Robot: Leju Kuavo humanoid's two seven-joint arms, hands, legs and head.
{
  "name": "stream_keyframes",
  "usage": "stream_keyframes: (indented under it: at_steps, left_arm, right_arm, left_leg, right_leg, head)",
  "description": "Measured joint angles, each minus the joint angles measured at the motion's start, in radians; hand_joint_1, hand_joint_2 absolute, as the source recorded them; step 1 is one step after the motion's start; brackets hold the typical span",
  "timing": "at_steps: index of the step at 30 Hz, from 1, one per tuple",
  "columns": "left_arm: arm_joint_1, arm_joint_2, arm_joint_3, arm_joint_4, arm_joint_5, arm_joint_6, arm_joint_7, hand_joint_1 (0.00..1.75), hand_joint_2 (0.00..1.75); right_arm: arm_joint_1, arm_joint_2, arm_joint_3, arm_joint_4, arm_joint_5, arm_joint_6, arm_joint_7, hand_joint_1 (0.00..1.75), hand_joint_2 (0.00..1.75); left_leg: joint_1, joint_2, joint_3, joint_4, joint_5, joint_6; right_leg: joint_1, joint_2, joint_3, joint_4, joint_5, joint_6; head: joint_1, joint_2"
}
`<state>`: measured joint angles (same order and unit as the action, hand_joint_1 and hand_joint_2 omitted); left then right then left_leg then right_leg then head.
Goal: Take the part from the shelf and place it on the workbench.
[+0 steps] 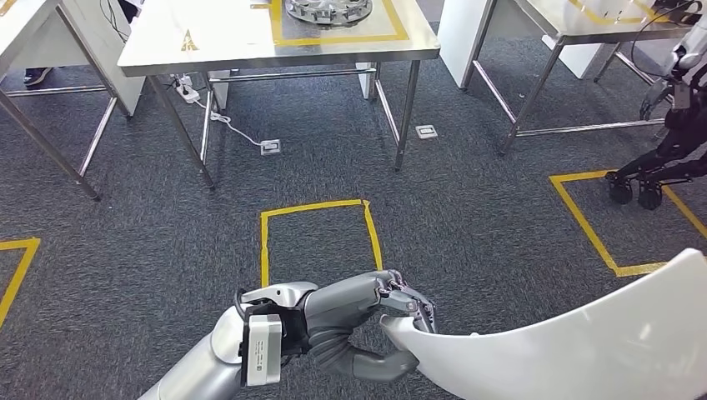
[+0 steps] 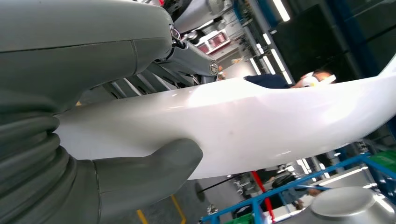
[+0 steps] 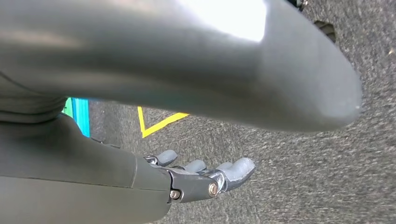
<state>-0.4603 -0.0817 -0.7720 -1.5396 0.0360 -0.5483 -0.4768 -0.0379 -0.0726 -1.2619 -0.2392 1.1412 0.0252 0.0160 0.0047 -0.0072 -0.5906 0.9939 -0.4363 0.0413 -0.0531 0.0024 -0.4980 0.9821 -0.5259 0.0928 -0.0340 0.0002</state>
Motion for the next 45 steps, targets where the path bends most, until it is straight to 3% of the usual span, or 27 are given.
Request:
stream_keyframes:
  at_steps: [1, 3, 4, 5, 6, 8, 10, 15, 16, 19, 20, 21, 22, 23, 25, 26, 29, 31, 33, 36, 38, 40, 43, 44, 45]
  left_arm:
    - [-0.002, 0.000, 0.000, -0.002, 0.000, 0.001, 0.000, 1.75, 1.75]
    - [-0.002, 0.000, 0.000, -0.001, -0.002, 0.002, 0.002, 1.75, 1.75]
    - [0.000, 0.000, -0.001, -0.001, -0.002, 0.002, 0.003, 1.75, 1.75]
    - [0.002, 0.000, -0.001, 0.000, -0.003, 0.002, 0.004, 1.75, 1.75]
    - [0.003, 0.000, -0.001, 0.000, -0.003, 0.002, 0.004, 1.75, 1.75]
    - [0.003, 0.000, -0.001, 0.000, -0.003, 0.002, 0.004, 1.75, 1.75]
    - [0.002, 0.000, -0.001, 0.000, -0.003, 0.002, 0.004, 1.75, 1.75]
    - [0.001, 0.000, -0.002, -0.002, -0.003, 0.002, 0.003, 1.75, 1.75]
    - [0.001, 0.001, -0.002, -0.002, -0.003, 0.002, 0.003, 1.75, 1.75]
    - [0.003, 0.004, -0.002, -0.002, -0.003, 0.002, 0.003, 1.75, 1.75]
    - [0.004, 0.006, -0.002, -0.002, -0.003, 0.002, 0.004, 1.75, 1.75]
    - [0.005, 0.007, -0.002, -0.001, -0.003, 0.002, 0.004, 1.75, 1.75]
    - [0.005, 0.008, -0.002, -0.002, -0.003, 0.002, 0.004, 1.75, 1.75]
    - [0.004, 0.008, -0.002, -0.002, -0.003, 0.002, 0.004, 1.75, 1.75]
    - [0.004, 0.008, -0.002, -0.002, -0.003, 0.002, 0.004, 1.75, 1.75]
    - [0.003, 0.008, -0.002, -0.002, -0.003, 0.002, 0.004, 1.75, 1.75]
    - [0.002, 0.007, -0.002, -0.003, -0.003, 0.002, 0.007, 1.75, 1.75]
    - [0.000, 0.004, -0.002, -0.004, -0.003, 0.002, 0.008, 1.75, 1.75]
    - [0.000, 0.003, -0.002, -0.004, -0.003, 0.002, 0.009, 1.75, 1.75]
    - [0.001, 0.003, -0.002, -0.002, -0.003, 0.002, 0.010, 1.75, 1.75]
    - [0.001, 0.003, -0.002, -0.001, -0.004, 0.002, 0.010, 1.75, 1.75]
    - [0.001, 0.003, -0.003, 0.000, -0.006, 0.003, 0.010, 1.75, 1.75]
    - [0.004, 0.003, -0.003, -0.004, -0.025, 0.009, 0.009, 1.75, 1.75]
    - [0.007, 0.004, -0.003, -0.009, -0.034, 0.013, 0.008, 1.75, 1.75]
    - [0.009, 0.004, -0.004, -0.015, -0.041, 0.018, 0.007, 1.75, 1.75]
  right_arm:
    - [-0.001, 0.000, 0.000, 0.000, 0.001, 0.001, 0.000, 0.00, 0.00]
    - [0.000, 0.000, 0.000, 0.000, 0.001, 0.002, 0.000, 0.00, 0.00]
    - [0.001, 0.000, 0.000, 0.000, 0.001, 0.002, 0.000, 0.00, 0.00]
    - [0.002, 0.000, 0.000, 0.000, 0.001, 0.002, 0.001, 0.00, 0.00]
    - [0.003, 0.000, 0.000, 0.000, 0.001, 0.002, 0.001, 0.00, 0.00]
    - [0.002, -0.001, 0.000, 0.000, 0.001, 0.002, 0.000, 0.00, 0.00]
    - [0.001, -0.001, 0.000, 0.000, 0.001, 0.002, 0.000, 0.00, 0.00]
    - [0.001, 0.001, 0.000, 0.000, 0.001, 0.002, 0.000, 0.00, 0.00]
    - [0.001, 0.001, 0.000, 0.000, 0.001, 0.002, 0.000, 0.00, 0.00]
    - [0.001, 0.000, 0.000, 0.000, 0.001, 0.002, 0.000, 0.00, 0.00]
    - [0.002, 0.001, 0.000, 0.000, 0.001, 0.002, 0.000, 0.00, 0.00]
    - [0.002, 0.001, 0.000, 0.000, 0.001, 0.002, 0.000, 0.00, 0.00]
    - [0.002, 0.001, 0.000, 0.000, 0.001, 0.002, 0.000, 0.00, 0.00]
    - [0.002, 0.001, 0.000, 0.000, 0.001, 0.002, 0.001, 0.00, 0.00]
    - [0.001, 0.001, 0.000, 0.000, 0.001, 0.000, 0.001, 0.00, 0.00]
    - [0.000, 0.001, 0.000, 0.000, 0.001, 0.000, 0.002, 0.00, 0.00]
    - [-0.002, 0.001, 0.000, 0.000, 0.000, -0.001, 0.003, 0.00, 0.00]
    - [-0.004, 0.002, 0.000, 0.000, 0.000, -0.002, 0.003, 0.00, 0.00]
    - [-0.004, 0.001, 0.000, 0.000, 0.000, -0.002, 0.004, 0.00, 0.00]
    - [-0.003, 0.000, 0.000, 0.000, -0.001, -0.003, 0.005, 0.00, 0.00]
    - [-0.003, 0.000, 0.000, 0.000, -0.001, -0.003, 0.002, 0.00, 0.00]
    - [-0.002, 0.001, 0.000, 0.000, 0.000, -0.003, 0.000, 0.00, 0.00]
    - [-0.001, 0.004, 0.000, 0.000, 0.001, -0.003, -0.002, 0.00, 0.00]
    - [0.000, 0.006, 0.000, 0.000, 0.003, -0.003, -0.003, 0.00, 0.00]
    - [0.002, 0.007, 0.000, 0.000, 0.005, -0.002, -0.004, 0.00, 0.00]
  left_leg:
    - [0.002, 0.002, 0.009, -0.013, 0.006, 0.005]
    - [-0.002, 0.004, 0.015, -0.019, 0.007, 0.010]
    - [-0.004, 0.004, 0.015, -0.018, 0.006, 0.009]
    - [-0.005, 0.003, 0.014, -0.015, 0.003, 0.008]
    - [-0.005, 0.002, 0.014, -0.009, -0.001, 0.005]
    - [-0.002, 0.002, 0.012, 0.011, -0.014, -0.007]
    - [-0.005, 0.001, 0.006, 0.034, -0.031, -0.023]
    - [-0.004, 0.001, -0.003, 0.060, -0.056, -0.051]
    - [-0.002, 0.002, -0.019, 0.096, -0.077, -0.057]
    - [0.001, 0.002, -0.110, 0.284, -0.163, -0.067]
    - [0.002, 0.002, -0.130, 0.320, -0.169, -0.068]
    - [0.002, 0.002, -0.132, 0.318, -0.154, -0.067]
    - [0.003, 0.002, -0.115, 0.277, -0.122, -0.066]
    - [0.004, 0.003, -0.084, 0.207, -0.082, -0.064]
    - [0.003, 0.002, -0.030, 0.088, -0.035, -0.058]
    - [0.001, 0.001, -0.018, 0.059, -0.028, -0.054]
    - [-0.003, -0.002, -0.015, 0.047, -0.029, -0.037]
    - [0.000, -0.004, -0.007, 0.036, -0.024, -0.033]
    - [0.001, -0.004, -0.004, 0.033, -0.024, -0.030]
    - [-0.003, -0.004, -0.003, 0.034, -0.027, -0.019]
    - [-0.007, -0.004, -0.004, 0.035, -0.027, -0.014]
    - [-0.009, -0.004, -0.004, 0.036, -0.028, -0.012]
    - [-0.018, -0.004, -0.005, 0.038, -0.032, -0.001]
    - [-0.017, -0.003, -0.001, 0.031, -0.029, 0.006]
    - [-0.015, -0.002, 0.006, 0.019, -0.025, 0.013]
  right_leg:
    - [0.001, 0.000, -0.021, 0.044, -0.023, -0.003]
    - [0.006, 0.001, -0.097, 0.182, -0.083, -0.008]
    - [0.007, 0.001, -0.134, 0.241, -0.101, -0.008]
    - [0.008, 0.001, -0.156, 0.268, -0.098, -0.008]
    - [0.007, 0.000, -0.158, 0.255, -0.076, -0.008]
    - [0.004, -0.001, -0.112, 0.140, -0.003, -0.007]
    - [0.006, -0.001, -0.075, 0.053, 0.033, -0.017]
    - [0.009, 0.000, -0.076, 0.049, 0.033, -0.058]
    - [0.008, -0.001, -0.075, 0.047, 0.034, -0.064]
    - [0.008, -0.002, -0.074, 0.047, 0.032, -0.071]
    - [0.008, -0.002, -0.073, 0.047, 0.030, -0.071]
    - [0.007, -0.001, -0.071, 0.047, 0.028, -0.070]
    - [0.006, 0.000, -0.067, 0.047, 0.026, -0.068]
    - [0.006, 0.001, -0.063, 0.047, 0.023, -0.064]
    - [0.008, 0.003, -0.059, 0.048, 0.017, -0.052]
    - [0.009, 0.003, -0.058, 0.047, 0.015, -0.045]
    - [0.008, 0.002, -0.048, 0.031, 0.019, -0.027]
    - [0.009, 0.002, -0.037, 0.018, 0.023, -0.045]
    - [0.012, 0.001, -0.032, 0.012, 0.026, -0.073]
    - [0.011, 0.001, -0.030, 0.007, 0.028, -0.084]
    - [0.009, 0.001, -0.029, 0.004, 0.029, -0.080]
    - [0.006, 0.001, -0.028, 0.001, 0.031, -0.064]
    - [0.000, 0.000, -0.021, -0.016, 0.036, -0.009]
    - [-0.003, -0.001, -0.018, -0.020, 0.037, 0.004]
    - [-0.004, -0.002, -0.019, -0.015, 0.034, 0.009]
  head:
    - [0.002, 0.000]
    - [0.007, 0.000]
    - [0.008, 0.000]
    - [0.009, 0.000]
    - [0.009, 0.000]
    - [0.010, 0.000]
    - [0.013, 0.000]
    - [0.005, 0.000]
    - [0.003, 0.000]
    - [-0.003, 0.000]
    - [-0.003, 0.000]
    - [-0.004, 0.000]
    - [-0.004, 0.000]
    - [-0.005, 0.000]
    - [-0.007, 0.000]
    - [-0.008, 0.000]
    - [-0.007, 0.000]
    - [-0.003, 0.000]
    - [0.003, 0.000]
    - [0.008, 0.000]
    - [0.009, 0.000]
    - [0.010, 0.000]
    - [0.009, 0.000]
    - [0.009, 0.000]
    - [0.009, 0.000]
